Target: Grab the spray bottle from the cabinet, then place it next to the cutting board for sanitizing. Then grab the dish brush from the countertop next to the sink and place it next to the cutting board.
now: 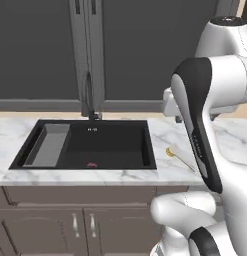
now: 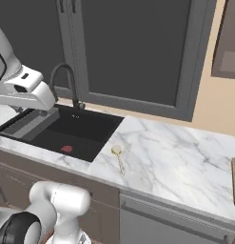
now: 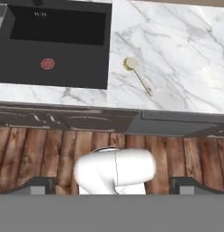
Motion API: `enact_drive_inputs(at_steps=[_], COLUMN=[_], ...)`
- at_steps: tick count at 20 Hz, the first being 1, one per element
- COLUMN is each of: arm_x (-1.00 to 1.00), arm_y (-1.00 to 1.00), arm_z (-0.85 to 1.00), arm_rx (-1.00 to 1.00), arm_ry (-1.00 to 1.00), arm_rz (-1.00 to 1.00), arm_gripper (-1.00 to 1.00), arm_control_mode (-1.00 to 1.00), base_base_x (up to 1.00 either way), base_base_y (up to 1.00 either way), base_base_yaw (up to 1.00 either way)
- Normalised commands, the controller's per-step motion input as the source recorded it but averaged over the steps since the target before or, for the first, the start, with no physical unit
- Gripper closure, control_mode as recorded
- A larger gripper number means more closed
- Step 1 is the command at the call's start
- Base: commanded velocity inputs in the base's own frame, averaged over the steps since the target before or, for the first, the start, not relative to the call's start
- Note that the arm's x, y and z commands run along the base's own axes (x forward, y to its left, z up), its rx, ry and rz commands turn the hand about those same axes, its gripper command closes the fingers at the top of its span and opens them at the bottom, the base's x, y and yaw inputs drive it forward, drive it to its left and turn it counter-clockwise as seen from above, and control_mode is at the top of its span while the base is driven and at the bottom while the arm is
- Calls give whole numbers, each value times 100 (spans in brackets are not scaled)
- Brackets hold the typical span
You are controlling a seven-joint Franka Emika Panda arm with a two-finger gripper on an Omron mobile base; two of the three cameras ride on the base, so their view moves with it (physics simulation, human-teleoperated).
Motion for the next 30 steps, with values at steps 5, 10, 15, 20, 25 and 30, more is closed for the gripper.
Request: enact_drive_inputs(at_steps=[5, 10, 15, 20, 25, 30], arm_x=[0, 0, 0, 0, 10, 45], arm_y=[0, 0, 0, 0, 0, 0], arm_z=[0, 0, 0, 0, -15, -97], arm_rx=[0, 0, 0, 0, 0, 0], arm_ry=[0, 0, 0, 0, 0, 2], arm_rz=[0, 0, 0, 0, 0, 12], arm_gripper=[-100, -100, -100, -100, -100, -100], arm_control_mode=[100, 100, 100, 100, -100, -100], base_base_x=[48, 15, 31, 19, 26, 0], base_base_y=[-65, -31, 20, 39, 6, 0], base_base_yaw=[0, -10, -35, -24, -1, 0])
